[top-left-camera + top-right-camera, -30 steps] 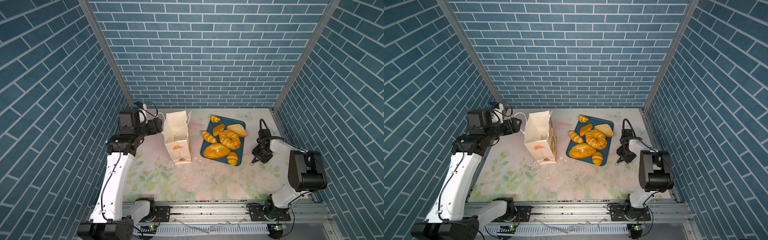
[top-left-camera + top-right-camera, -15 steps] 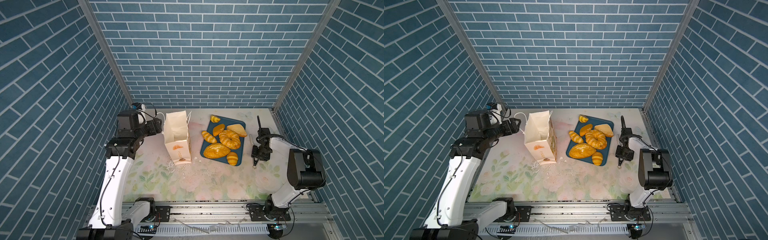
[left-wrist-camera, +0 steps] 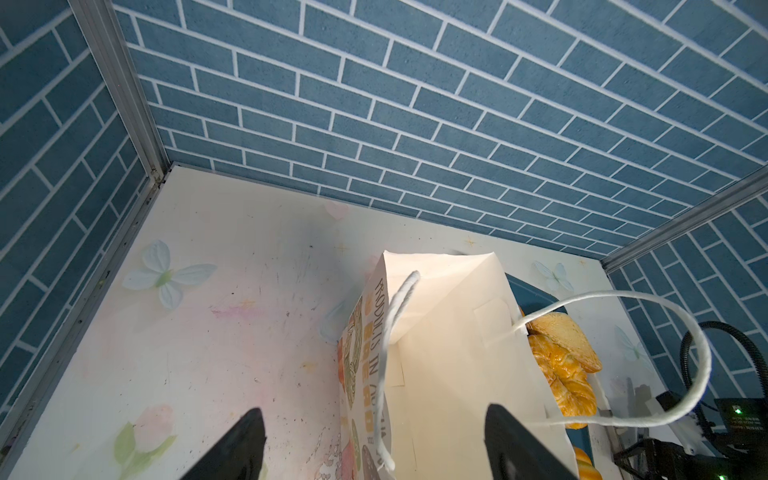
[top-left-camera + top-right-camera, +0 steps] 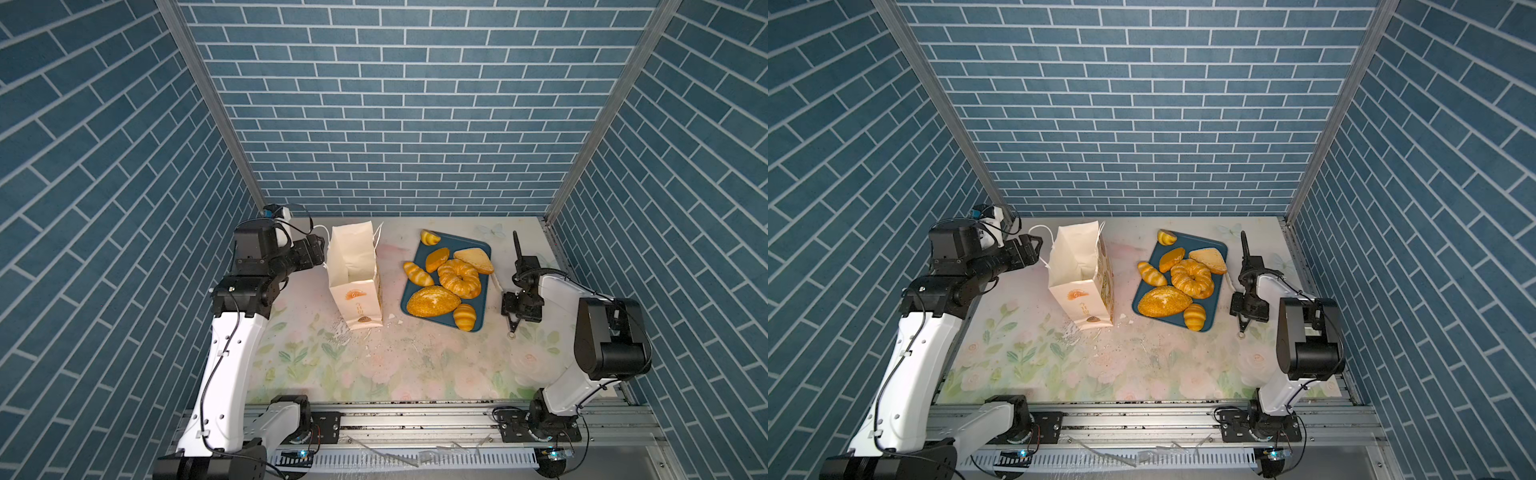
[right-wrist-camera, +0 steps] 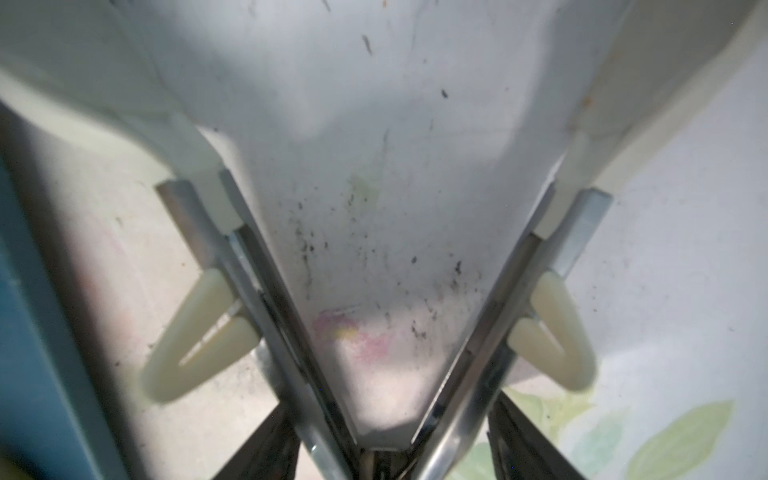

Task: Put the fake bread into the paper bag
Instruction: 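Lift the tongs with the right gripper and open them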

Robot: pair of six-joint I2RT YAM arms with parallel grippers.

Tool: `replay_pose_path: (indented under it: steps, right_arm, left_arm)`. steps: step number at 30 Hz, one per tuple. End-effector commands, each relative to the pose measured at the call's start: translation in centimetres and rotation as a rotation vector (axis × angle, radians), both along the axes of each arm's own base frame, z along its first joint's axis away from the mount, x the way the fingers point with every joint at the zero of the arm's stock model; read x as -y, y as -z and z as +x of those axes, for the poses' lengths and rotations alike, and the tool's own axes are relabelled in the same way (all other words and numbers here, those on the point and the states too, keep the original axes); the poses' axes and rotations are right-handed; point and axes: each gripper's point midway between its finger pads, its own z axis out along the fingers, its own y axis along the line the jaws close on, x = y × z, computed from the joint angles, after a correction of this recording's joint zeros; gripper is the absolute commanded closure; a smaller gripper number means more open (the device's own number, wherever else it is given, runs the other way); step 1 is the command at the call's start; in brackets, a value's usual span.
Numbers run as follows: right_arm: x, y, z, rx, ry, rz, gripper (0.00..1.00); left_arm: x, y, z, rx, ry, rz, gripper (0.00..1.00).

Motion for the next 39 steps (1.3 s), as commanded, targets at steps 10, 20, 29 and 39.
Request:
replay_pose_path:
  steps: [10, 20, 29, 39]
  right_arm:
    - [-1.1, 1.0, -0.5, -0.031, 0.062, 0.026, 0.27]
    - [-1.5, 1.3, -1.5, -0.07, 0.081, 0.045, 0.29]
    - [-1.4, 1.5, -1.5, -0.079, 0.077, 0.039, 0.38]
    - [-0.9, -0.8, -0.9, 0.021, 0.06, 0.016, 0.45]
  left_arm:
    - [0.0, -0.5, -0.7, 0.024, 0.003, -0.008, 0.16]
    - [0.0, -0.6, -1.1, 0.026, 0.005, 0.001, 0.16]
    - [0.0, -0.5, -1.2, 0.02, 0.005, 0.005, 0.15]
    - [-0.5, -0.2, -1.6, -0.002, -0.017, 0.024, 0.15]
